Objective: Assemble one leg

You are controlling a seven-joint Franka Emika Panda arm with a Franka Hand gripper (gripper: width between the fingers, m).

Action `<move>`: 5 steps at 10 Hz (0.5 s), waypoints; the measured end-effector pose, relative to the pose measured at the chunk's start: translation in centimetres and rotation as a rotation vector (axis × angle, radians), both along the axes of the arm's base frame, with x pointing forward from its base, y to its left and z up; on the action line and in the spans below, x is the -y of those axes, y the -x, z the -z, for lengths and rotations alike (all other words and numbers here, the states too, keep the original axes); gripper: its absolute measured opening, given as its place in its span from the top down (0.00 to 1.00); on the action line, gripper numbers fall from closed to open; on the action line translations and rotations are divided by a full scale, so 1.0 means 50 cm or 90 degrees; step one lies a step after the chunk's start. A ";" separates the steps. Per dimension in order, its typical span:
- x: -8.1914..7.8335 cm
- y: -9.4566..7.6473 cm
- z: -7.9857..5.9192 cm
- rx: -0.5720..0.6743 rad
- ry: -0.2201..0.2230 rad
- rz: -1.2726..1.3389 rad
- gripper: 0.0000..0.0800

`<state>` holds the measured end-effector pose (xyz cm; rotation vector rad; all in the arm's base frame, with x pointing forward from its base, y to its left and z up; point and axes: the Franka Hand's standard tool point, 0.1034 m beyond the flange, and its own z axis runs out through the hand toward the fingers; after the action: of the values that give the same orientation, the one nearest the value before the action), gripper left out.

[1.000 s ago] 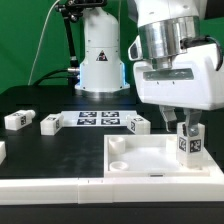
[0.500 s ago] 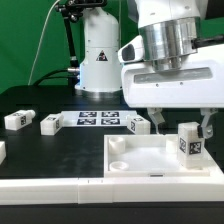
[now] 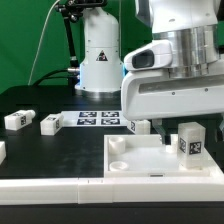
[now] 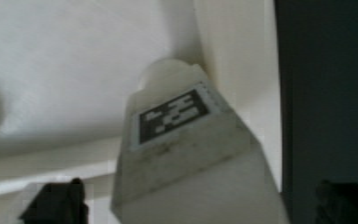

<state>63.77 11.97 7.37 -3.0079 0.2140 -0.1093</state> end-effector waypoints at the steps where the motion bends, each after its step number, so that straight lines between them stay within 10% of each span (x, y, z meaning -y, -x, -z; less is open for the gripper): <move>1: -0.001 0.001 0.001 0.008 0.024 -0.086 0.19; 5: 0.013 0.000 0.004 0.045 0.043 -0.218 0.19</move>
Offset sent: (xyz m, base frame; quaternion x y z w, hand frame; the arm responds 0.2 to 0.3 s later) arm -0.0084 -0.0090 0.0066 0.0014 0.0405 -0.2258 0.9733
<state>63.79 11.29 7.19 -3.0469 -0.3174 -0.1911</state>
